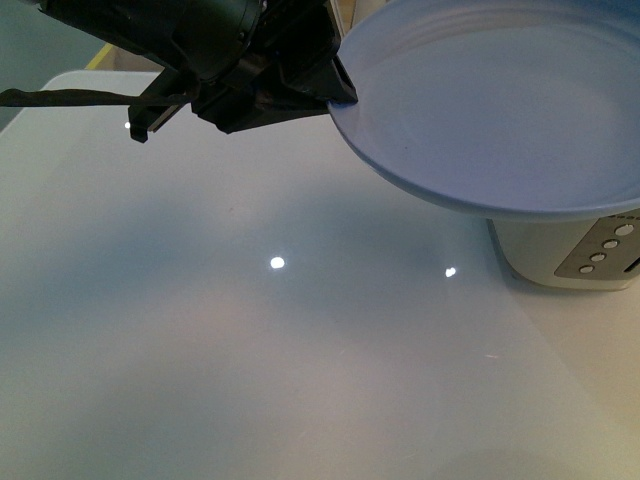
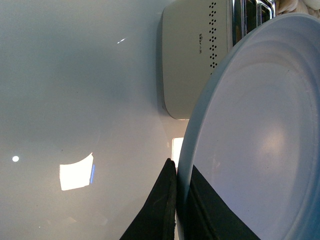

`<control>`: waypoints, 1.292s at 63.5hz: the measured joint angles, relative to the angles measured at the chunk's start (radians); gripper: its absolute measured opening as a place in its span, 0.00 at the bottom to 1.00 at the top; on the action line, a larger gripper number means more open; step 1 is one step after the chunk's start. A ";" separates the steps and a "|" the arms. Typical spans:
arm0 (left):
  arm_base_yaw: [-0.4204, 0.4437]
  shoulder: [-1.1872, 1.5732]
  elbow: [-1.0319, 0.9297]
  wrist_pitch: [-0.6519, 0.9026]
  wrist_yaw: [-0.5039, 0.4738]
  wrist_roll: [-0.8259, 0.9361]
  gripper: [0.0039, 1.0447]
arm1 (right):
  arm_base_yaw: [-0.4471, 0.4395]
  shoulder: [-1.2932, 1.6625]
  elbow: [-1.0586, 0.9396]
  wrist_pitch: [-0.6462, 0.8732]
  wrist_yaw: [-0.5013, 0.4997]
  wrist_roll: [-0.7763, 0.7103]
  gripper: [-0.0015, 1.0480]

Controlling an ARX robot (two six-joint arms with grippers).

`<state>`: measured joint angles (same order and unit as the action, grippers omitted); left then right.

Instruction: Left arm holds plate, right arm toasts bread

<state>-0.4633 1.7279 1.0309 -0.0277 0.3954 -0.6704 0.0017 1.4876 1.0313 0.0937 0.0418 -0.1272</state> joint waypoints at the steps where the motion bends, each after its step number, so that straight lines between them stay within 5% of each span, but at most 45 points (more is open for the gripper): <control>1: 0.000 0.000 0.000 0.000 0.000 0.000 0.03 | 0.000 0.004 0.000 0.000 -0.002 0.002 0.03; 82: 0.002 0.000 0.000 -0.005 0.005 0.000 0.03 | 0.023 0.239 0.000 0.017 0.005 0.032 0.03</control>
<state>-0.4610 1.7279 1.0309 -0.0330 0.4007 -0.6701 0.0242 1.7267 1.0317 0.1108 0.0471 -0.0948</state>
